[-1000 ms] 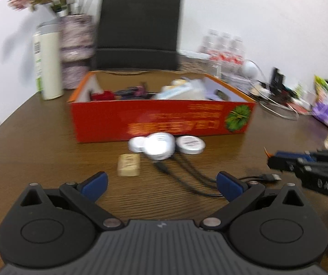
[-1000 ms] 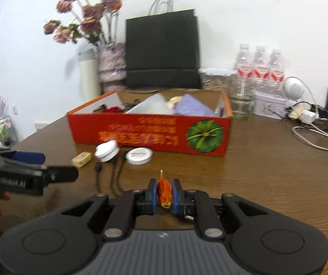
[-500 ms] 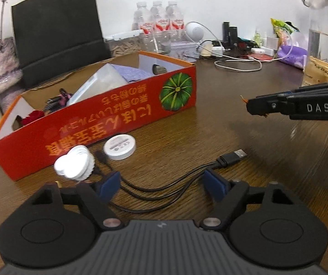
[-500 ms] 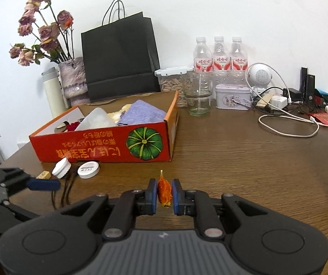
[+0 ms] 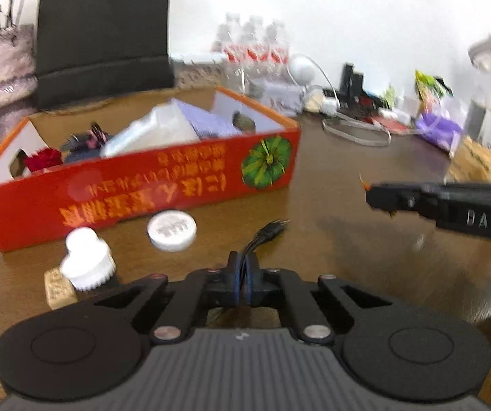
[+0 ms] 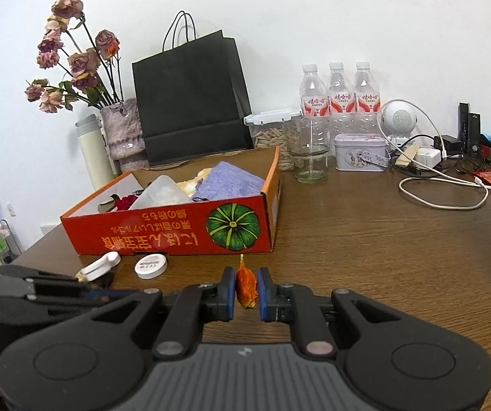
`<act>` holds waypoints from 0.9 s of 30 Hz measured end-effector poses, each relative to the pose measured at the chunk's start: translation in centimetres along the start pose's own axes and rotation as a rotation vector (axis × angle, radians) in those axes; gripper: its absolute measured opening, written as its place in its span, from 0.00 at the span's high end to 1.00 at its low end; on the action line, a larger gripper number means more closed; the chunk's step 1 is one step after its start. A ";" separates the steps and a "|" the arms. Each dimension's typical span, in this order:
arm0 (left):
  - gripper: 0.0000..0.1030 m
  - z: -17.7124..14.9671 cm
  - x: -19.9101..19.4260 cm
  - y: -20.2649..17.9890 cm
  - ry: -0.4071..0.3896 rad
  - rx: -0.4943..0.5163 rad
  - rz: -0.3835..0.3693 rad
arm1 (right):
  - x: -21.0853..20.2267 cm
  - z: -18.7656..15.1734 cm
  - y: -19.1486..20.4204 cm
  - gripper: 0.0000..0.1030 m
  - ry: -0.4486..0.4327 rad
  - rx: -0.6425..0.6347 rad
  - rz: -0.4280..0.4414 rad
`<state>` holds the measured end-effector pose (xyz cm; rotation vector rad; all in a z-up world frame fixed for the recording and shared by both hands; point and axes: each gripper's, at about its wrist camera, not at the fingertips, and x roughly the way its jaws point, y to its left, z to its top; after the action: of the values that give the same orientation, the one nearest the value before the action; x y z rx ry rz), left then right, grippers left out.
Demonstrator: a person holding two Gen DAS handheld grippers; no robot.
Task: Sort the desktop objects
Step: 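Grasp the thin black cable with the left gripper while the right holds the orange clip, then carry both items over the box and open both grippers to drop them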
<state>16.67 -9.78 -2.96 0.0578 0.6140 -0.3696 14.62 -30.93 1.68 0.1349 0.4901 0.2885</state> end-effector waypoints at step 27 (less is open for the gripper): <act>0.97 8.0 -8.0 3.7 -0.408 -0.152 0.064 | -0.9 7.2 5.6 0.88 -0.209 -0.105 0.043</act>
<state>16.38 -5.07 7.99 -0.1405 0.2344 -0.2615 15.98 -26.32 9.44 0.0720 0.2643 0.3377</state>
